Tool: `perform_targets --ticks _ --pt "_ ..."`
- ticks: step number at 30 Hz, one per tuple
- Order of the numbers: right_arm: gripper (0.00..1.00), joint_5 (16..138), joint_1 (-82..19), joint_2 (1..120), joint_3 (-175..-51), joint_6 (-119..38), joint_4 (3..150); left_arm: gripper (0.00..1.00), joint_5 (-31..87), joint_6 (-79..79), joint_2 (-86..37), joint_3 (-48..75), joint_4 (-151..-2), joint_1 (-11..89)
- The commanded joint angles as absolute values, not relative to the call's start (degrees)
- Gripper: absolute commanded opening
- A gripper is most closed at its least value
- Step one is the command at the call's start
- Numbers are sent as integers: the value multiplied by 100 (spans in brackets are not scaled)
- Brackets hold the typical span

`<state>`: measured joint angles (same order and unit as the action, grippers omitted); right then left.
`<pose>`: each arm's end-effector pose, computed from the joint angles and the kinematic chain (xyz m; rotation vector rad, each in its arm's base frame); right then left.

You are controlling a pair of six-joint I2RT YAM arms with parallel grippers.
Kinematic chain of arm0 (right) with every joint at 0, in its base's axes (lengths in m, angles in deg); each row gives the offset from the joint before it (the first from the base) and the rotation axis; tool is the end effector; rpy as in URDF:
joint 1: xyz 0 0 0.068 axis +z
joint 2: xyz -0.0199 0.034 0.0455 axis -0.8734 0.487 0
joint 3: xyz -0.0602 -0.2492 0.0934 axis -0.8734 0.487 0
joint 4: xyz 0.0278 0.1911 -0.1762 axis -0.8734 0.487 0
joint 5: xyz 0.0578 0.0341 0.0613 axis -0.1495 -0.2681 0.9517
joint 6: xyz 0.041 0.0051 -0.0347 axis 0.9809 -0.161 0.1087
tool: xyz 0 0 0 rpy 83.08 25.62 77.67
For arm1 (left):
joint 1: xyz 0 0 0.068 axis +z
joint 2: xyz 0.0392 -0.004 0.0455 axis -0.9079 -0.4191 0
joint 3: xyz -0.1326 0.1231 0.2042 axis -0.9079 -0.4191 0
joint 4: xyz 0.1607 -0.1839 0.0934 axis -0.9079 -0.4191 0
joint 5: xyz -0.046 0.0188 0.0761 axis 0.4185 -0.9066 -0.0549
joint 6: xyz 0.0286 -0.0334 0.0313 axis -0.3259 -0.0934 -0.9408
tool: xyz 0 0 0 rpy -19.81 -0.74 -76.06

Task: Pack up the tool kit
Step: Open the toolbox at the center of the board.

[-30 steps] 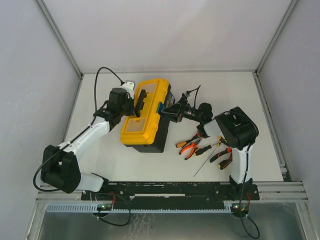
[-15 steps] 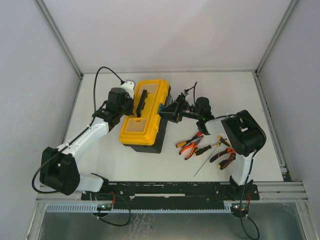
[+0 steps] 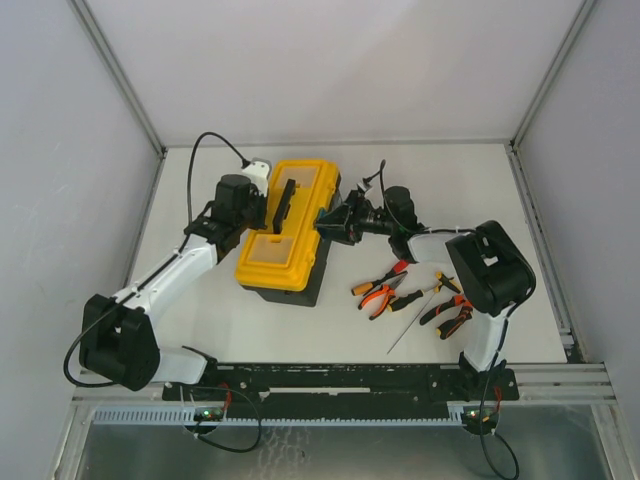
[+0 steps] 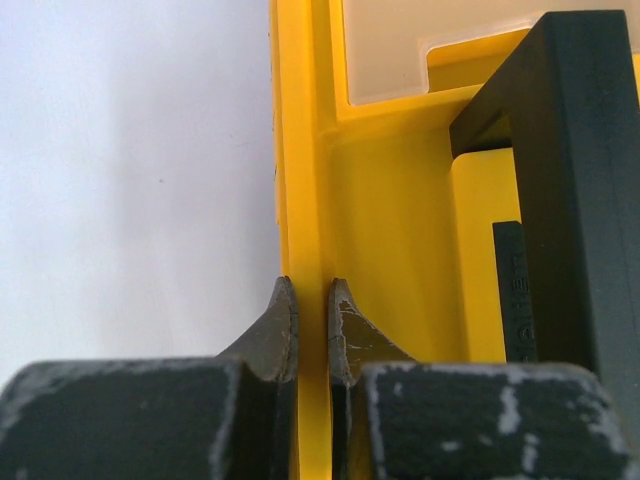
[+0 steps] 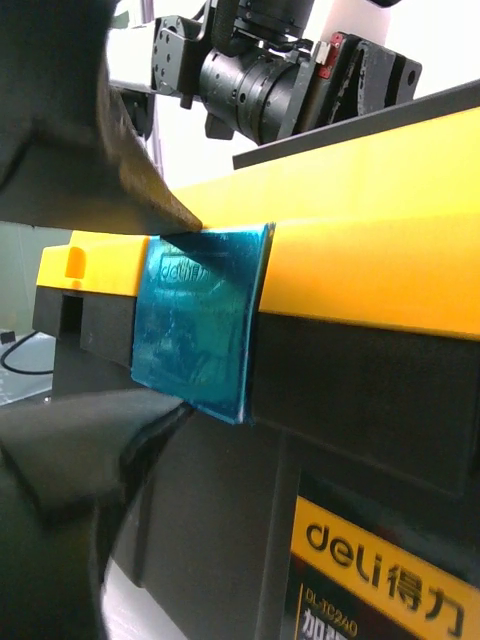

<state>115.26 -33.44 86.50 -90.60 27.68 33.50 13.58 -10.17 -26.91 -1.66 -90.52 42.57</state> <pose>0.3321 0.2012 0.1832 0.1809 2.1872 1.8716 0.2841 -0.1144 0.2829 0.3336 2.1068 -0.1351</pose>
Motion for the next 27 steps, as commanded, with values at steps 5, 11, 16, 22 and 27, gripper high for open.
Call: perform_targets --ticks 5,11,16,22,27 --pt "0 10812 -2893 8152 -9555 2058 3720 0 2804 -879 -2844 -343 -9338 3789" --pt "0 9653 -2661 7373 -9813 813 5822 0 2686 -895 -2877 -328 -9353 3613" --pt "0 9118 -2545 7195 -10070 457 6653 0 2594 -921 -2878 -327 -9390 3598" --pt "0 8800 -2450 7144 -10242 215 7132 0 2122 -1007 -2842 -310 -9440 3443" --pt "0 8441 -2343 7093 -10449 -23 7554 0 1605 -1209 -2914 -150 -9607 3167"
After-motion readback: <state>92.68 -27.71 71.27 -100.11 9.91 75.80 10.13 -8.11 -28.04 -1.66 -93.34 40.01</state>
